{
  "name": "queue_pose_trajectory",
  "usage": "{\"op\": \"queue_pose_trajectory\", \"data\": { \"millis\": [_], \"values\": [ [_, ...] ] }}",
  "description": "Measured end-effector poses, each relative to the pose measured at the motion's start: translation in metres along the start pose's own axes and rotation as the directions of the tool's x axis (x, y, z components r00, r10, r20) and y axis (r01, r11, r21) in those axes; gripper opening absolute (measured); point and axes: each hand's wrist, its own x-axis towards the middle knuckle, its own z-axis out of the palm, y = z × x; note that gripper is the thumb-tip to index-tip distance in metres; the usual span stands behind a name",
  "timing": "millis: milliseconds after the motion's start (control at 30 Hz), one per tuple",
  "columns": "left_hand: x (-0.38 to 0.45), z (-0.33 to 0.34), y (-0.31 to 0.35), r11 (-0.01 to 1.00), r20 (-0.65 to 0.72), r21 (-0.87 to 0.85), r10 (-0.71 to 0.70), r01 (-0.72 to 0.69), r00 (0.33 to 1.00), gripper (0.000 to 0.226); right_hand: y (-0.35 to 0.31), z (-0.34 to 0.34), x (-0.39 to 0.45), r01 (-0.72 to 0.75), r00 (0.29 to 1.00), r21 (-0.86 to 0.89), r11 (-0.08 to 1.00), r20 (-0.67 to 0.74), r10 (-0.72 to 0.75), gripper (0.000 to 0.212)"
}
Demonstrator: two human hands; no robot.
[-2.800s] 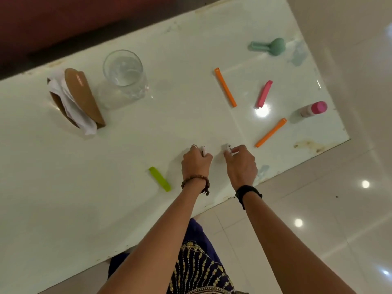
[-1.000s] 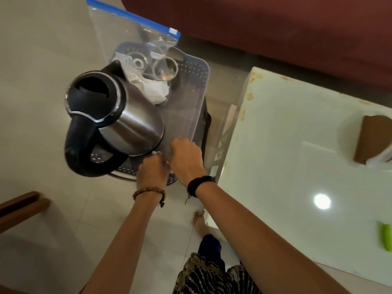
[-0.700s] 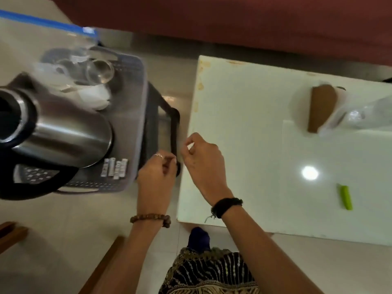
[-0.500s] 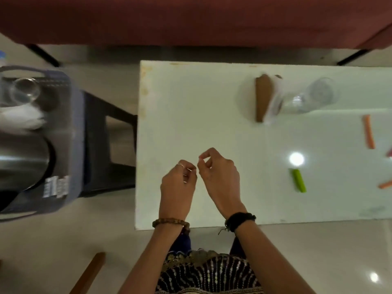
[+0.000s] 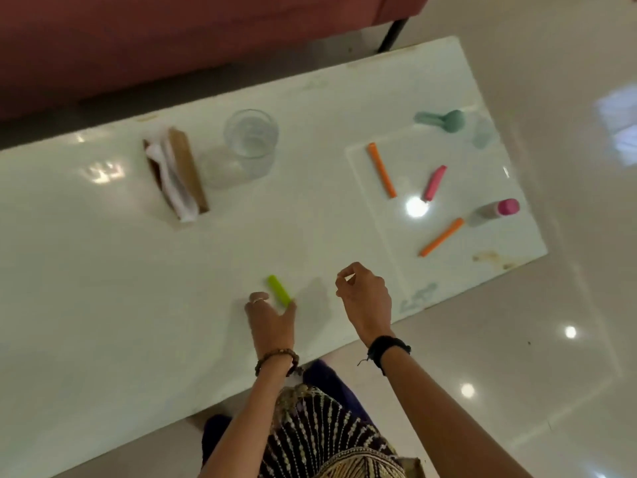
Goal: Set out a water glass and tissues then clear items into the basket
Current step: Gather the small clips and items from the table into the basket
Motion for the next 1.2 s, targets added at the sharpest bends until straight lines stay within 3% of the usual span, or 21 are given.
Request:
{"op": "queue_pose_trajectory", "data": {
  "millis": [100,167,467,600,700,800,967,1200],
  "values": [
    [0.005,0.022,0.014,0.999,-0.124,0.030,-0.038,0.042,0.991,0.031,0.025,-0.021,0.027,-0.053,0.998,0.053,0.997,-0.032,0.055,0.013],
    [0.009,0.035,0.025,0.999,-0.132,0.052,-0.006,0.013,0.991,0.021,0.036,-0.033,0.043,-0.074,0.996,0.109,0.991,-0.051,0.080,0.013],
    [0.010,0.122,0.144,0.951,0.113,0.061,0.294,-0.302,0.949,0.022,0.052,-0.091,0.126,-0.050,0.970,0.308,0.950,-0.212,0.120,0.014],
    [0.020,0.159,0.190,0.902,0.205,0.101,0.394,-0.420,0.896,0.026,0.055,-0.111,0.177,-0.086,0.931,0.280,0.956,-0.318,0.177,0.029],
    [0.028,0.173,0.201,0.886,0.219,0.115,0.419,-0.450,0.881,0.024,0.057,-0.120,0.209,-0.188,0.914,0.240,0.952,-0.312,0.259,0.045],
    [0.033,0.174,0.197,0.880,0.227,0.125,0.425,-0.459,0.876,0.023,0.058,-0.123,0.226,-0.222,0.931,0.133,0.966,-0.265,0.250,0.036],
    [0.025,0.148,0.175,0.918,0.193,0.045,0.379,-0.394,0.905,0.021,0.052,-0.119,0.195,-0.167,0.941,0.168,0.971,-0.266,0.208,0.026],
    [-0.008,0.054,0.108,0.939,0.117,-0.192,0.311,-0.285,0.943,0.022,0.015,-0.055,0.063,0.033,0.988,0.295,0.955,-0.155,0.014,0.021]
  ]
}}
